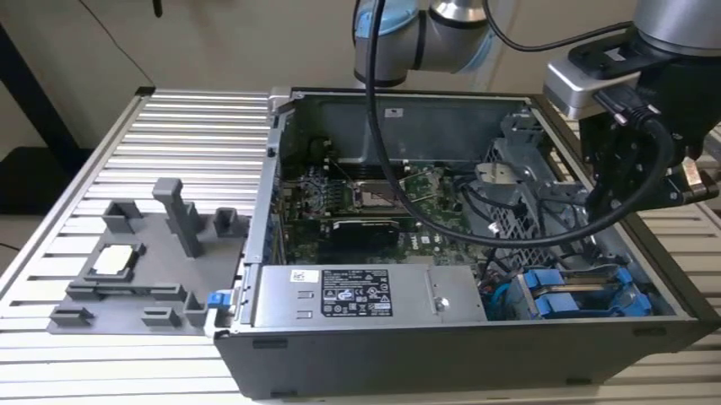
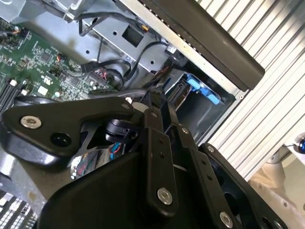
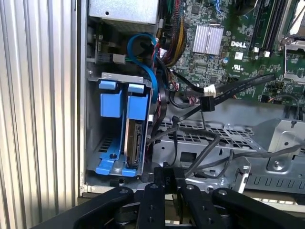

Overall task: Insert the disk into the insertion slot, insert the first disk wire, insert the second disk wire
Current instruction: 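Insert the first disk wire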

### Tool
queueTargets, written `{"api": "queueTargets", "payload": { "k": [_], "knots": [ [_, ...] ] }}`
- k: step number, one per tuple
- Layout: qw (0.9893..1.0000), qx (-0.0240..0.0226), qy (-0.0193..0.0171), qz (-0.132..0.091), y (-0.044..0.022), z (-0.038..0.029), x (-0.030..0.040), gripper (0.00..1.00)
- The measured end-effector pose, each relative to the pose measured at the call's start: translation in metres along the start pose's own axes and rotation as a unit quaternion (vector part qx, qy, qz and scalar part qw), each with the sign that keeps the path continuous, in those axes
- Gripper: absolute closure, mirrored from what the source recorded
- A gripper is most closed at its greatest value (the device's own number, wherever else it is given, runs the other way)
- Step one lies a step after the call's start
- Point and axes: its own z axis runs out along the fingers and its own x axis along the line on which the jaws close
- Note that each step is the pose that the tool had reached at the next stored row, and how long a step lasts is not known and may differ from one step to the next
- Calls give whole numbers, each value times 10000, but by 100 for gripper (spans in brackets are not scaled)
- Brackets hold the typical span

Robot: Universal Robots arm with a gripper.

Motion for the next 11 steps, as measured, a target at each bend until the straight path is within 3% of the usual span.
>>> {"api": "queueTargets", "payload": {
  "k": [5,11],
  "knots": [
    [9995,-316,-27,9,-109,28,42,81],
    [9978,-665,-58,19,-236,62,119,81]
  ]
}}
